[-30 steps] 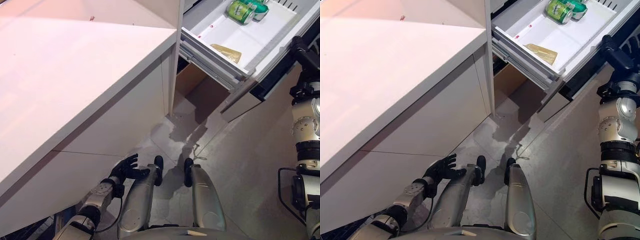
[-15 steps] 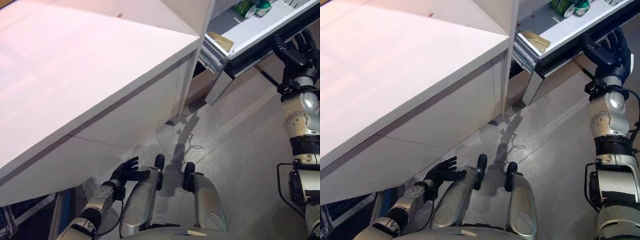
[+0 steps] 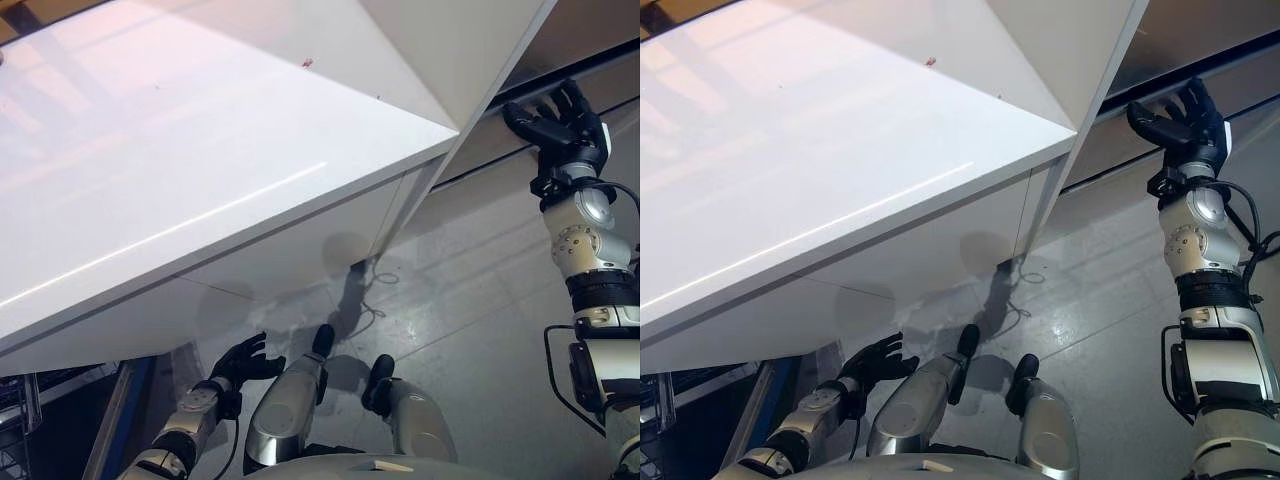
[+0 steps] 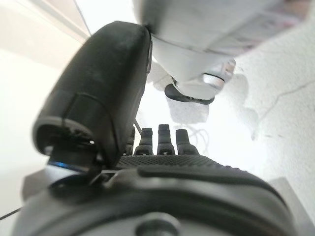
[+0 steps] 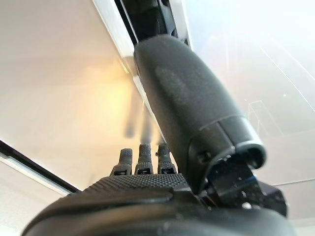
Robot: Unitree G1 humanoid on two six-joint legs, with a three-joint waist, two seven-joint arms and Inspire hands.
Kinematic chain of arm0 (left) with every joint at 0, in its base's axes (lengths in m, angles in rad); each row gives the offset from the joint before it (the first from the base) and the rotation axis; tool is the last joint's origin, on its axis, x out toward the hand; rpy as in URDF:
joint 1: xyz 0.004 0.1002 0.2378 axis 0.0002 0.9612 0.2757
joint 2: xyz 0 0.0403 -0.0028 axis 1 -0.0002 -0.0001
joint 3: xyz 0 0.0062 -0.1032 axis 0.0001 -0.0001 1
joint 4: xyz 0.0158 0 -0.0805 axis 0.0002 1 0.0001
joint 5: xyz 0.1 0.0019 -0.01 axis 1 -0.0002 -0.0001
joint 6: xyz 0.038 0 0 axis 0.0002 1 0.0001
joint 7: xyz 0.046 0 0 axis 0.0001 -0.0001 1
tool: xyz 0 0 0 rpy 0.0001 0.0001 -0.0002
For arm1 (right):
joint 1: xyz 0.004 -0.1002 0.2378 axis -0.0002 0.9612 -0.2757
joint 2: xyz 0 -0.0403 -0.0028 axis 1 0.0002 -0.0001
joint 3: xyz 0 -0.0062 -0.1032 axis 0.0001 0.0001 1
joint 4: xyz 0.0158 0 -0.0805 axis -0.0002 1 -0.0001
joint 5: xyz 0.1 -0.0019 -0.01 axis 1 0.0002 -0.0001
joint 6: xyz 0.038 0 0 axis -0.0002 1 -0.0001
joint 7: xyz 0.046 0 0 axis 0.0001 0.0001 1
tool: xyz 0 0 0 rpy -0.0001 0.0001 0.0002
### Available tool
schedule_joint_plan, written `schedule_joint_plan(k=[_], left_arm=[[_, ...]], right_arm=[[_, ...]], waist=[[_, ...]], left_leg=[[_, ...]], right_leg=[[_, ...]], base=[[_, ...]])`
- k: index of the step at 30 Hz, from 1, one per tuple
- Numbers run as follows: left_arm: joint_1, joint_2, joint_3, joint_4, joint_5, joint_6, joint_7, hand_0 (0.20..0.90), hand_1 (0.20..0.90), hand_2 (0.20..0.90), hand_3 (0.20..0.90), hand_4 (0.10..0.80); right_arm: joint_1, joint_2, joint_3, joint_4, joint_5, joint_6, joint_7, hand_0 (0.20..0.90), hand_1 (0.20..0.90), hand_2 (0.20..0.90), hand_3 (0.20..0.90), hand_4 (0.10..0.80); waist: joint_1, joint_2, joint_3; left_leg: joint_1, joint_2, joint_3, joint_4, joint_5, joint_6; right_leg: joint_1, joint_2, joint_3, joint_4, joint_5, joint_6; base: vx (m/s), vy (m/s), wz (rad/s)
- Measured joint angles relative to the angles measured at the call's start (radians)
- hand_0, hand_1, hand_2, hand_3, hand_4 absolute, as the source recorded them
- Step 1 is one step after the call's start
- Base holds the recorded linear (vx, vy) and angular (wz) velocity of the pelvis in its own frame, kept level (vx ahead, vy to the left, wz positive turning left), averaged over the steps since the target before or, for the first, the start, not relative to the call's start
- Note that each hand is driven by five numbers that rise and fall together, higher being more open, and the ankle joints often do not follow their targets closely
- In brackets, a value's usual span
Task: Put drinks into fridge and close the fridge
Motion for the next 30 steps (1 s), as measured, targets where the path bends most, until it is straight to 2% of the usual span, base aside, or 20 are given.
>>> schedule_joint_plan(k=[7, 11, 14, 19, 22, 26, 30], left_arm=[[0.048, 0.018, 0.014, -0.004, 0.046, 0.003, -0.010, 0.900, 0.900, 0.900, 0.900, 0.800], [0.069, 0.041, 0.014, -0.009, 0.047, 0.015, -0.012, 0.900, 0.900, 0.900, 0.900, 0.800], [0.078, 0.058, 0.013, -0.007, 0.047, 0.027, -0.012, 0.900, 0.900, 0.900, 0.900, 0.800], [0.100, 0.065, 0.013, 0.003, 0.046, 0.043, -0.014, 0.900, 0.900, 0.900, 0.900, 0.800], [0.100, 0.040, 0.013, 0.001, 0.045, 0.046, -0.026, 0.900, 0.900, 0.900, 0.900, 0.800], [0.101, 0.019, 0.014, 0.000, 0.044, 0.048, -0.048, 0.900, 0.900, 0.900, 0.900, 0.800], [0.100, -0.017, 0.015, 0.001, 0.039, 0.051, -0.064, 0.900, 0.900, 0.900, 0.900, 0.800]], right_arm=[[0.018, 0.005, 0.006, -0.012, -0.022, 0.045, 0.034, 0.900, 0.900, 0.900, 0.900, 0.800], [0.066, 0.006, 0.020, -0.111, -0.028, 0.063, 0.092, 0.900, 0.900, 0.900, 0.900, 0.800], [0.081, 0.006, 0.020, -0.156, -0.028, 0.071, 0.117, 0.900, 0.900, 0.900, 0.900, 0.800], [0.161, 0.007, 0.014, -0.170, -0.028, 0.086, 0.125, 0.900, 0.900, 0.900, 0.900, 0.800], [0.262, 0.025, -0.005, -0.170, -0.028, 0.105, 0.126, 0.900, 0.900, 0.900, 0.900, 0.800], [0.385, 0.085, -0.027, -0.162, -0.050, 0.136, 0.128, 0.900, 0.900, 0.900, 0.900, 0.800], [0.501, 0.135, -0.022, -0.062, -0.100, 0.184, 0.168, 0.900, 0.900, 0.900, 0.900, 0.800]], waist=[[0.002, -0.018, -0.013], [-0.006, -0.055, -0.062], [-0.020, -0.081, -0.094], [-0.099, -0.134, -0.215], [-0.126, -0.138, -0.272], [-0.171, -0.134, -0.304], [-0.190, -0.108, -0.323]], left_leg=[[0.043, 0.016, 0.025, -0.012, 0.000, 0.004], [0.062, 0.047, 0.079, -0.058, 0.005, 0.002], [0.093, 0.058, 0.116, -0.096, 0.007, 0.004], [0.160, 0.060, 0.181, -0.197, 0.024, 0.015], [0.213, 0.061, 0.218, -0.250, 0.028, 0.018], [0.256, 0.061, 0.234, -0.288, 0.030, 0.018], [0.278, 0.066, 0.257, -0.308, 0.032, 0.015]], right_leg=[[0.036, 0.020, 0.023, -0.035, 0.009, -0.001], [0.053, 0.062, 0.086, -0.145, 0.070, -0.001], [0.078, 0.079, 0.136, -0.212, 0.105, 0.003], [0.124, 0.085, 0.193, -0.321, 0.149, 0.016], [0.155, 0.088, 0.229, -0.358, 0.160, 0.022], [0.197, 0.091, 0.241, -0.406, 0.175, 0.023], [0.208, 0.096, 0.256, -0.423, 0.183, 0.022]], base=[[0.026, -0.069, -0.11], [-0.069, -0.093, -0.43], [-0.048, -0.045, -0.45], [-0.020, -0.040, -0.35], [-0.025, -0.027, -0.37], [-0.047, -0.024, -0.18], [-0.023, -0.013, -0.15]])
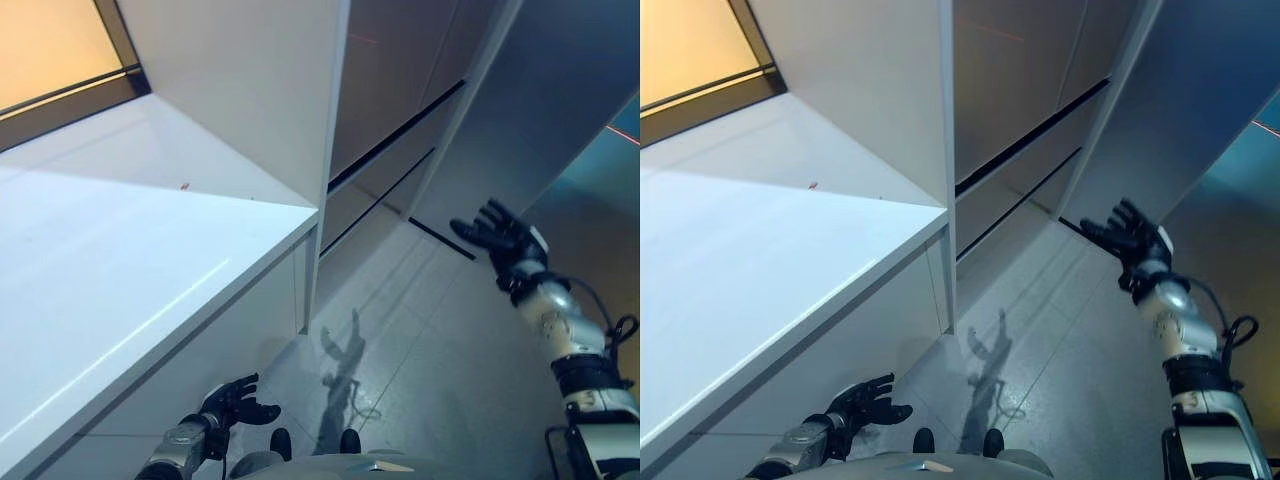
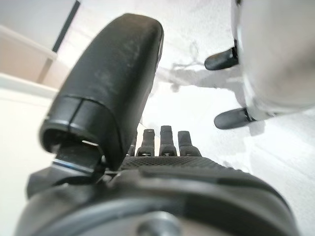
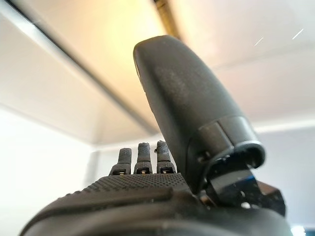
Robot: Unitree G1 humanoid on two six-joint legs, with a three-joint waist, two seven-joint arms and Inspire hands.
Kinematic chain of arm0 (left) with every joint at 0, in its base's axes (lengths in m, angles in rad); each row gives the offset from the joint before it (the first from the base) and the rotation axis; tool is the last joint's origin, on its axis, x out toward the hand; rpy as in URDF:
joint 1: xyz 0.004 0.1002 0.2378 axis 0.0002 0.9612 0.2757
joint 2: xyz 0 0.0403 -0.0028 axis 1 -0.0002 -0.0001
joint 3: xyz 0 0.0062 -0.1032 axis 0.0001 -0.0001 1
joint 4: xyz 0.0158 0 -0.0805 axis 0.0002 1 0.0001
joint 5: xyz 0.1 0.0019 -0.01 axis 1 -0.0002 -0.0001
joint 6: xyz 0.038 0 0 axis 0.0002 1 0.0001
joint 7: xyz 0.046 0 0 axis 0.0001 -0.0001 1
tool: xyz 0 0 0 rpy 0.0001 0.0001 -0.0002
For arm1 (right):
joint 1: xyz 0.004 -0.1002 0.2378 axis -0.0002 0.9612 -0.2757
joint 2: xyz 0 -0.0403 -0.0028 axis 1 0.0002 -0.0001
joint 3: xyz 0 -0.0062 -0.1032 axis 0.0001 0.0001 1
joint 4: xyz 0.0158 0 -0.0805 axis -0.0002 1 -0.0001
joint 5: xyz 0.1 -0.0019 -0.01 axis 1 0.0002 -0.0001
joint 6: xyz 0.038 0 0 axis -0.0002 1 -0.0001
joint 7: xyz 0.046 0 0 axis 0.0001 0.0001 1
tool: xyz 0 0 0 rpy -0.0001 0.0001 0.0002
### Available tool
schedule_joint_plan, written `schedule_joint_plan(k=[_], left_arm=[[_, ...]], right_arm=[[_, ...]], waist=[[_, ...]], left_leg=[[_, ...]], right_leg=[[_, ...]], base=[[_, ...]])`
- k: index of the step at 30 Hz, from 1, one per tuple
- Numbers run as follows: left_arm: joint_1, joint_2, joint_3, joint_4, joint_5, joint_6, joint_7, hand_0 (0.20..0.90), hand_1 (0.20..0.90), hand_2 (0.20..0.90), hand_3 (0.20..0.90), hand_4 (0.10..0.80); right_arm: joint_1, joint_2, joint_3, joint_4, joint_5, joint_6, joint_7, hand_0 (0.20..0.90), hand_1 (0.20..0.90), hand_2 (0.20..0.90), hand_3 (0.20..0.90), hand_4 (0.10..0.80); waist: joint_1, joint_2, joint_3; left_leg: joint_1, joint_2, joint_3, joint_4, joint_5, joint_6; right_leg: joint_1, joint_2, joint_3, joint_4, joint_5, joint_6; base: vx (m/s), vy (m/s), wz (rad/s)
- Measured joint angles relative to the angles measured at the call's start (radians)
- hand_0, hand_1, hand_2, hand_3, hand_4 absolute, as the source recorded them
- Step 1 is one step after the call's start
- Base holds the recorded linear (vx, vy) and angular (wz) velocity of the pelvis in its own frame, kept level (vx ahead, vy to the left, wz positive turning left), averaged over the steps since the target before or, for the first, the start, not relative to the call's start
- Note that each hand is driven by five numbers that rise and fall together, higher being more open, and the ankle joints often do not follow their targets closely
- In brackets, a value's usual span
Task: Put drinks into fridge and close the fridge
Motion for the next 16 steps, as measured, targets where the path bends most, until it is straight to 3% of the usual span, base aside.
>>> schedule_joint_plan(k=[9, 16], left_arm=[[0.019, -0.013, 0.013, 0.079, -0.036, 0.015, 0.002, 0.900, 0.900, 0.900, 0.900, 0.800], [0.066, -0.019, 0.054, 0.130, -0.039, 0.013, 0.004, 0.900, 0.900, 0.900, 0.900, 0.800]], right_arm=[[0.126, 0.165, 0.012, 0.311, -0.099, 0.010, 0.067, 0.900, 0.900, 0.900, 0.900, 0.800], [0.219, 0.292, 0.035, 0.567, -0.202, -0.033, 0.077, 0.900, 0.900, 0.900, 0.900, 0.800]], waist=[[0.007, 0.026, -0.018], [0.027, 0.039, -0.045]], left_leg=[[0.031, 0.006, -0.001, -0.001, -0.003, -0.007], [0.028, 0.005, -0.031, -0.004, 0.001, -0.007]], right_leg=[[0.032, 0.004, -0.004, 0.000, -0.002, 0.001], [0.042, 0.003, -0.030, 0.000, -0.005, -0.003]], base=[[0.022, 0.000, 0.01], [0.037, -0.006, 0.10]])
